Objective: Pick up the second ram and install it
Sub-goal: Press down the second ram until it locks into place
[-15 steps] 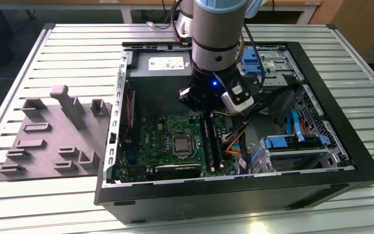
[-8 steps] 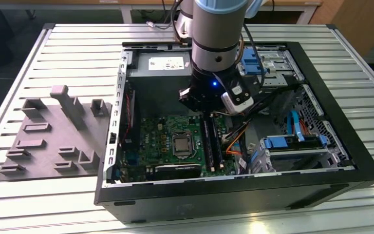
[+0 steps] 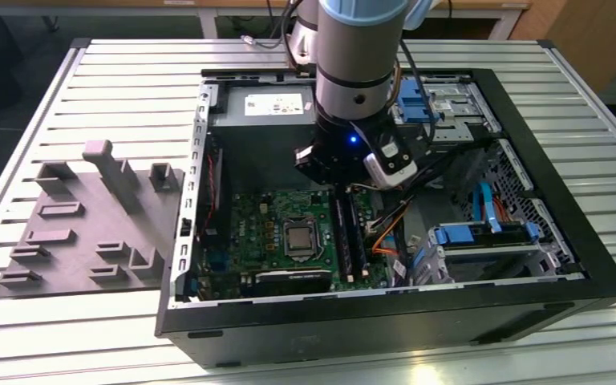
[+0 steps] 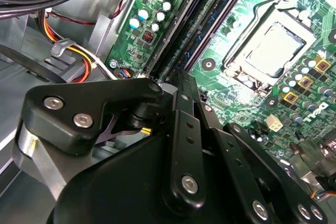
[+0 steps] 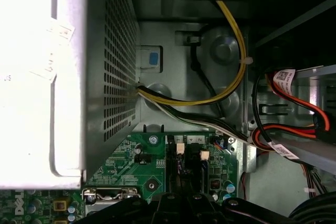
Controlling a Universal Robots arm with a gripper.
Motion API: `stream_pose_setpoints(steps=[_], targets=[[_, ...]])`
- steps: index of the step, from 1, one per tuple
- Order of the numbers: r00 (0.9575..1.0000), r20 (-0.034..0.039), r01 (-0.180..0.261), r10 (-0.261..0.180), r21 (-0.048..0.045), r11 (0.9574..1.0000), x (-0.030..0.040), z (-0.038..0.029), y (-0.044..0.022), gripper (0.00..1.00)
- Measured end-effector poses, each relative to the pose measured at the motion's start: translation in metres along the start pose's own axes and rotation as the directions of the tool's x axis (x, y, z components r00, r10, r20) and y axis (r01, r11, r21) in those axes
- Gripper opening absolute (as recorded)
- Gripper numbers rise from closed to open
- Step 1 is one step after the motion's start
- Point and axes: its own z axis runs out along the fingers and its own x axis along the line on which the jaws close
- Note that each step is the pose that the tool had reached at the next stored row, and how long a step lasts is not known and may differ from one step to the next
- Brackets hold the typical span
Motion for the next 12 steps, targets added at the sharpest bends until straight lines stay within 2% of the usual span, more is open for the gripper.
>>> stream_pose_setpoints(steps=[12], targets=[[1.0000, 0.0000, 0.000, 0.000, -0.0003, 1.0000, 0.0001, 0.0019, 0.0000, 0.11]])
